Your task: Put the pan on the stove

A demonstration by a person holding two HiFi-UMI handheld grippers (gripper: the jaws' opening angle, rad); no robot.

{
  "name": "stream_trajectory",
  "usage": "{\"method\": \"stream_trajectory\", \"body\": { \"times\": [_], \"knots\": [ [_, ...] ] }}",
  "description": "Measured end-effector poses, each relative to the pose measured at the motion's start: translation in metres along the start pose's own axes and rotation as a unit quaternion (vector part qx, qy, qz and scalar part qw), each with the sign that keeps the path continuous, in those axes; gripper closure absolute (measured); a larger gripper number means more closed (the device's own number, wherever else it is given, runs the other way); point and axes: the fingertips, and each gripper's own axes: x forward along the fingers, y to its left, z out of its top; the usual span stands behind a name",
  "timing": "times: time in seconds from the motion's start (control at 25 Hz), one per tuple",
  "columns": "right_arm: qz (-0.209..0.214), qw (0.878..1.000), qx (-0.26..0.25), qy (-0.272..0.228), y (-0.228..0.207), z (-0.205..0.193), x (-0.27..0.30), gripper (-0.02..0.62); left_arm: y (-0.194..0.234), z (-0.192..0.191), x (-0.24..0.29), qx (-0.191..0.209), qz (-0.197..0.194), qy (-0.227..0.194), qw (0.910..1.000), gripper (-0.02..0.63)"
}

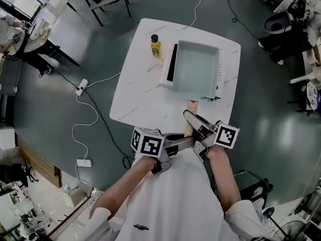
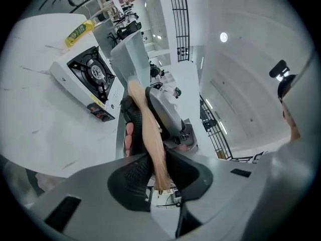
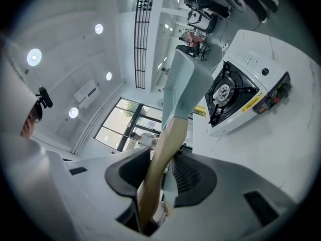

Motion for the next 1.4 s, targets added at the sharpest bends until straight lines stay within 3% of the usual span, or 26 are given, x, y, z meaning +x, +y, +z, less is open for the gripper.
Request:
{"method": "stream_trajectory", "body": {
  "times": [0.64,1.4],
  "knots": [
    [-0.018,0.999,0.026,-0.017,-0.038,0.034,0.033,0.453,0.038,0.042,0.003,-0.021,0.013,0.016,0.9996,0.517],
    [-0.041,0.999,0.014,-0.027,-0.114,0.061,0.069,0.449,0.118,0.075,0.017,-0.074,0.033,0.013,0.9966,0.525]
  ]
}}
